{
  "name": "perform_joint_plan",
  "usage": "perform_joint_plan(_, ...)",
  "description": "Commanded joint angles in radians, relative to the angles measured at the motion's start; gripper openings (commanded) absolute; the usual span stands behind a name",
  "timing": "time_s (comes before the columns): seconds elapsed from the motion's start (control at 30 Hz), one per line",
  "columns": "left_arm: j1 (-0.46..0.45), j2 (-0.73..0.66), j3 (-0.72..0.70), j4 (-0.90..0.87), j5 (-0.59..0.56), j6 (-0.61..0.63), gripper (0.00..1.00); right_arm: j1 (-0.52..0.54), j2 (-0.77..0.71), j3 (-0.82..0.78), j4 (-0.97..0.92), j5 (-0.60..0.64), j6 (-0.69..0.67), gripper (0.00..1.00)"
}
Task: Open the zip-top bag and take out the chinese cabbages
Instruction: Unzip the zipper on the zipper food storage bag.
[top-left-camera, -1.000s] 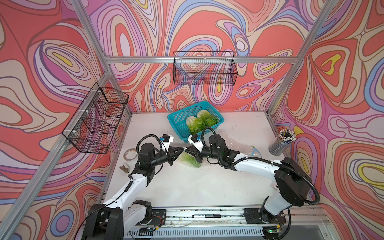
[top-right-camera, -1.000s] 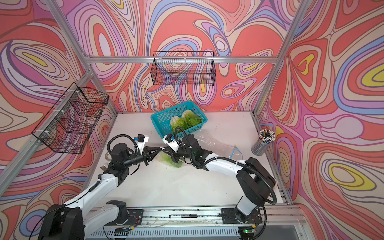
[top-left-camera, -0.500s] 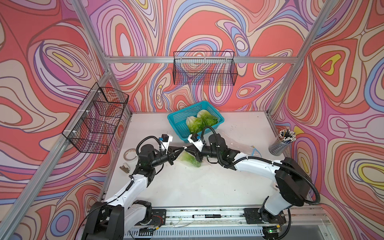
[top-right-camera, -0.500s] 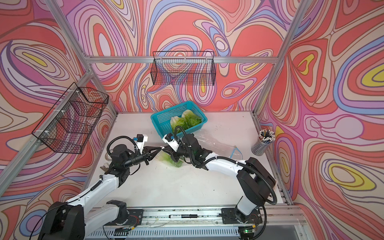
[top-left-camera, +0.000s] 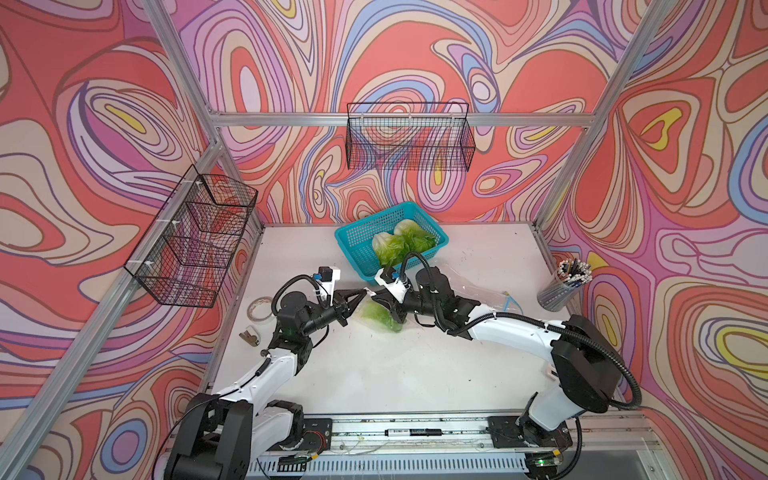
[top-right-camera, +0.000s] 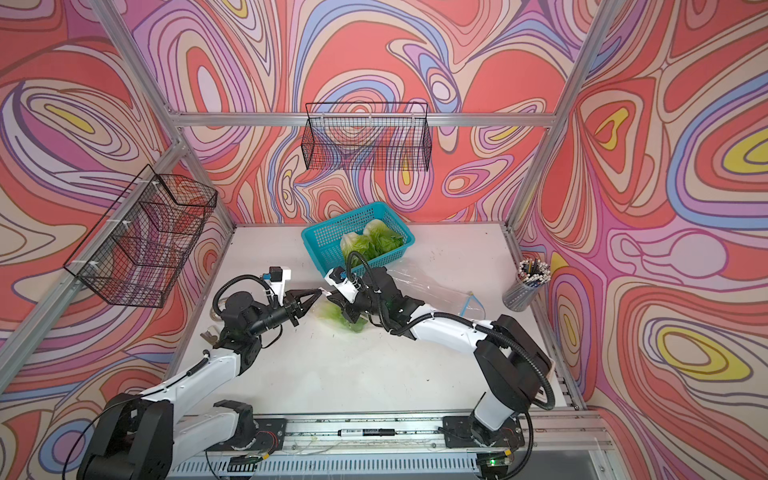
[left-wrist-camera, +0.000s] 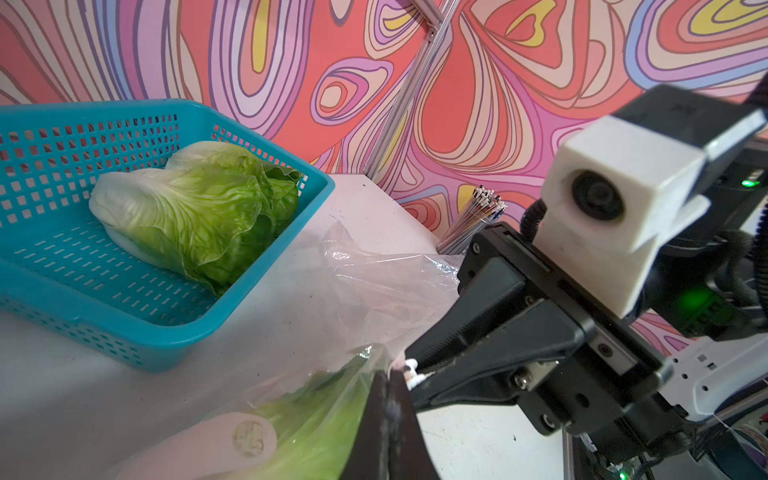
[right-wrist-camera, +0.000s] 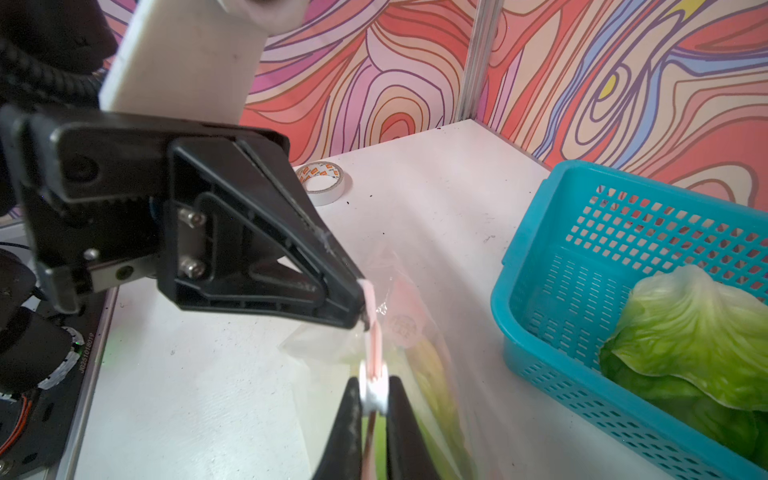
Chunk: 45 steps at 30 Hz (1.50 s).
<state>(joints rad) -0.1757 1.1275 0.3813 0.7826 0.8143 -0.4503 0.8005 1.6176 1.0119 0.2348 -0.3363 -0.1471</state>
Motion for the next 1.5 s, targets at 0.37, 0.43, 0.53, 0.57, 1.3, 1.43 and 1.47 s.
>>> perform_joint_plan(0.37,0.105,-0.104,-0.036,0.107,-0.041,-0.042,0.0,-0.012,-0.058,-0.074,-0.133,0.04,-0.041,0.0)
perform_joint_plan(0.43,0.113,-0.115,-0.042,0.114,-0.033,-0.052,0.0,-0.015,-0.065,-0.082,-0.132,0.04,-0.042,0.0)
perform_joint_plan(0.53,0.113,-0.103,-0.038,0.126,0.003,-0.071,0.0,-0.017,-0.067,-0.081,-0.121,0.024,-0.034,0.0)
perform_joint_plan(0.57,0.113,-0.092,-0.037,0.138,0.017,-0.082,0.0,-0.017,-0.065,-0.079,-0.111,0.011,-0.028,0.0)
perform_joint_plan(1.3,-0.015,-0.023,0.063,-0.195,-0.019,0.167,0.66,-0.016,-0.018,-0.018,-0.002,-0.074,0.03,0.0)
perform_joint_plan(1.43,-0.018,0.026,0.08,-0.17,0.008,0.158,0.6,-0.016,-0.017,-0.016,0.0,-0.071,0.027,0.0)
perform_joint_plan(1.47,-0.021,0.037,0.083,-0.167,0.011,0.156,0.59,-0.016,-0.019,-0.016,0.002,-0.07,0.025,0.0)
